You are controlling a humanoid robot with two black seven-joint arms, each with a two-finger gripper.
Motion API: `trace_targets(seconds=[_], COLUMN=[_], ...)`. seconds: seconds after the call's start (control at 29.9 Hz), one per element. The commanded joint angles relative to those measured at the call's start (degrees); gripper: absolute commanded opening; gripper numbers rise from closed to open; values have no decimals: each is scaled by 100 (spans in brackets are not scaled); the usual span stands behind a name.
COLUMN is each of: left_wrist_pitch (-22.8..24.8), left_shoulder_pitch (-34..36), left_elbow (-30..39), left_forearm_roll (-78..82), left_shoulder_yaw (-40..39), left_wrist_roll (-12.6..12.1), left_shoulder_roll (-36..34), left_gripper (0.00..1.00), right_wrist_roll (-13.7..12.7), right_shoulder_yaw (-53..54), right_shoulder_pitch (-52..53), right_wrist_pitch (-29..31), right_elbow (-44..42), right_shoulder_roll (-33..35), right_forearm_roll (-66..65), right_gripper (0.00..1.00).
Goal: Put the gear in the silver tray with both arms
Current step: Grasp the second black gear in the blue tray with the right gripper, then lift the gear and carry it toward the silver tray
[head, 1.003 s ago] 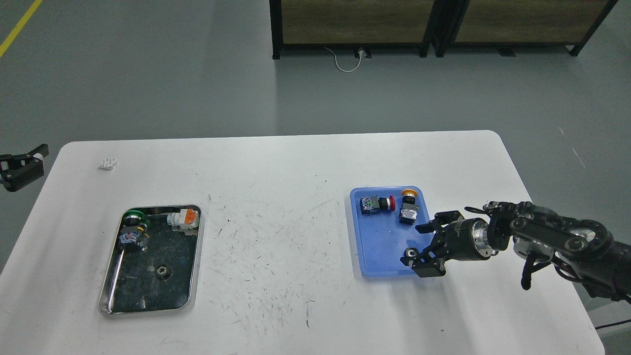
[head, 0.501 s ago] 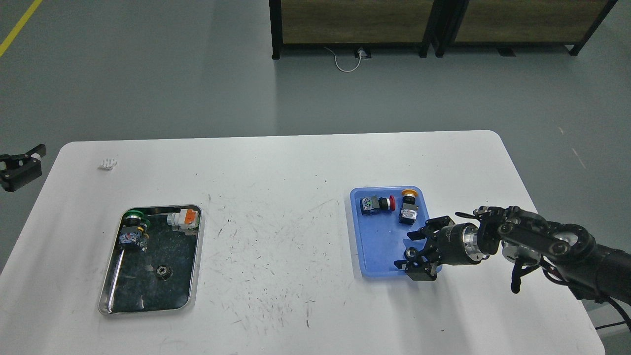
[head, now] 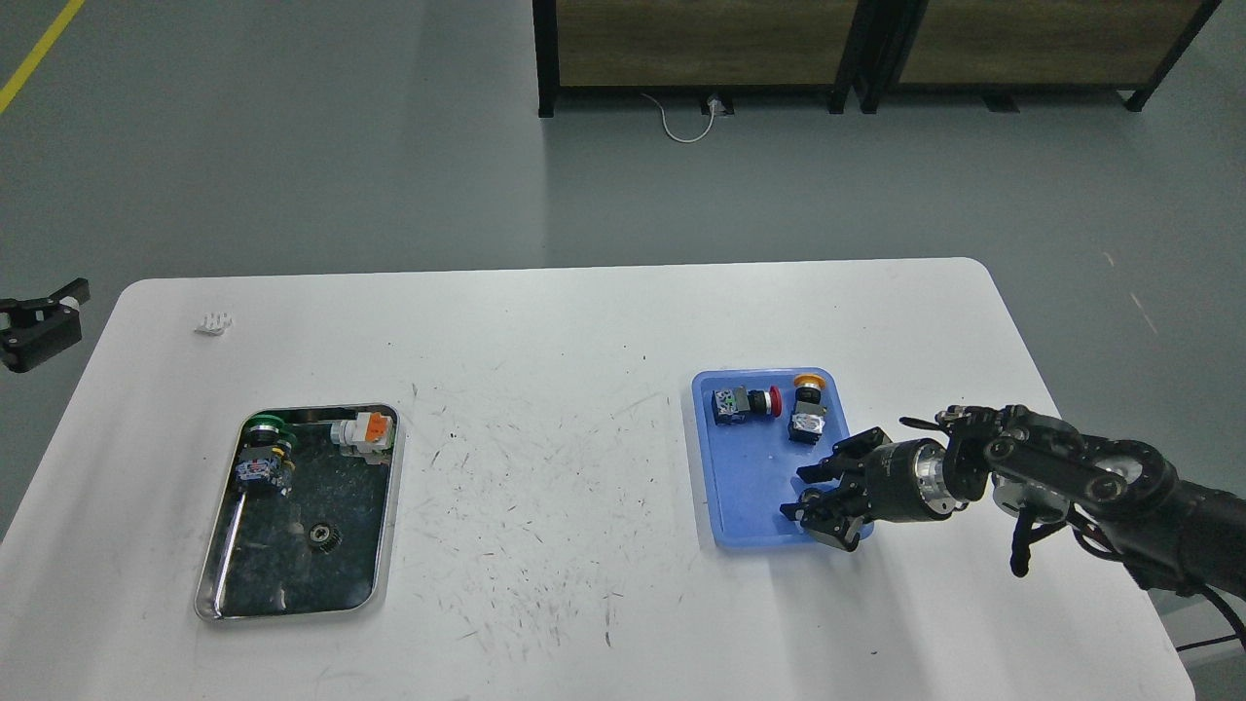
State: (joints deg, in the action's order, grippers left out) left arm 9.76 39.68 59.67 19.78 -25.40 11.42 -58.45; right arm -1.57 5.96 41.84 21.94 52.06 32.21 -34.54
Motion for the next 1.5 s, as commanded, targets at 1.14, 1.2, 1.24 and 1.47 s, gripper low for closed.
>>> trace_targets(seconds=[1.14,1.2,1.24,1.47], left_wrist_pitch=[8,8,17,-9], left_shoulder_pitch=[48,48,57,215], left_elbow=[0,0,0,0], left_forearm_roll=[-9,-9,-9,-9], left_shoulder_yaw=[0,0,0,0], left_wrist_roll=[0,-8,-8,-175], left_shoulder_roll=[-96,-96,-96,-88], left_gripper=[98,98,98,98], right_wrist_roll=[25,26,26,8], right_shoulder_yaw=[185,492,633,582], right_shoulder_pitch=[61,87,113,386], right_wrist_pitch=[407,521,600,606], right_elbow=[112,164,191,182], right_shoulder_roll=[277,321,321,-468], right_forearm_roll=[9,61,70,53], right_gripper=[19,19,20,22])
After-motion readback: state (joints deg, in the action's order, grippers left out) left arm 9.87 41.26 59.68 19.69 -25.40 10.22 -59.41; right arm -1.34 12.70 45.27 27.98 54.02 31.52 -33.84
